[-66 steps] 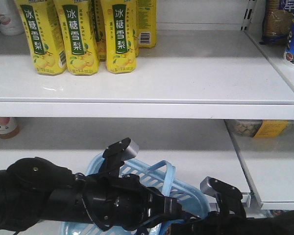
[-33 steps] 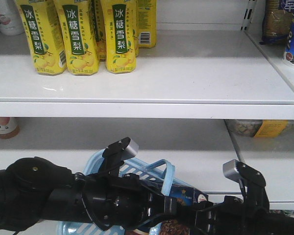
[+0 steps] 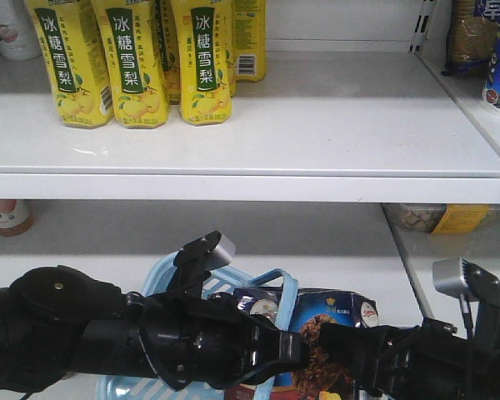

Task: Left arm holds basket, right arm returns cookies
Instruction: 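Lift the cookie box out of the basket with the right gripper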

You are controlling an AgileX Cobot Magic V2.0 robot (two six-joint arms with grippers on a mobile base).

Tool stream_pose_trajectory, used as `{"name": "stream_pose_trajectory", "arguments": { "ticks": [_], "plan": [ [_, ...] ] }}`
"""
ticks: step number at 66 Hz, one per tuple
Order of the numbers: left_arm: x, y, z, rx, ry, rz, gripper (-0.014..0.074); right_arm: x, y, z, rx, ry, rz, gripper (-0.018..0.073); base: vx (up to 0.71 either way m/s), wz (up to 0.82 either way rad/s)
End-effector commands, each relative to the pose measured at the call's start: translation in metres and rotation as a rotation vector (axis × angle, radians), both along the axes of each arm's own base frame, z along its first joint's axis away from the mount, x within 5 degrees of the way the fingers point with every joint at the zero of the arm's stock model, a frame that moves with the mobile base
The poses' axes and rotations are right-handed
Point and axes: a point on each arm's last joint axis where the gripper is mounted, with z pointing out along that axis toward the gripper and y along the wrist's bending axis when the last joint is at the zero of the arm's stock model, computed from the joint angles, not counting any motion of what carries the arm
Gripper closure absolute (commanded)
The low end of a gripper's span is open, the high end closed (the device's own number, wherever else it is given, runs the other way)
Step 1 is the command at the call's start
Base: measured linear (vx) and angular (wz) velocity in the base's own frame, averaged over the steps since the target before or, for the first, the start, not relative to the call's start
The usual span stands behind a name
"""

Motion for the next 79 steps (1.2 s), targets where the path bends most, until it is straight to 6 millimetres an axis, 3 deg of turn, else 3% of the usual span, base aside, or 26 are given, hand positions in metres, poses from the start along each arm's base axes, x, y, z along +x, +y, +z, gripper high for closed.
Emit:
{"name": "stream_pose_trajectory", "arguments": {
  "ticks": [1,20,45,66,79],
  "plan": [
    [0.0,-0.001,0.024,-0.067,-0.056,0.003,0.0603,-0.005,0.0,0.019,0.039,-0.071,0.033,0.0347,0.0,0.0],
    [0.0,-0.001,0.024,-0.067,-0.056,0.003,0.0603,-0.017,-0.011,0.029,-0.018,-0.169,0.049,0.0347,0.0,0.0],
    [0.0,-0.001,0.024,-0.067,-0.056,0.003,0.0603,-0.026,-0.015,0.019,-0.155,-0.118,0.116,0.0347,0.0,0.0],
    [0.0,-0.001,0.024,-0.067,-0.056,0.003,0.0603,-0.046,-0.035,0.038,-0.137,-0.242,0.061,0.0347,0.0,0.0],
    [0.0,-0.001,0.024,-0.067,-0.056,0.003,0.0603,-0.059,-0.052,0.061,-0.278,-0.291,0.051,0.0347,0.0,0.0]
  ]
}}
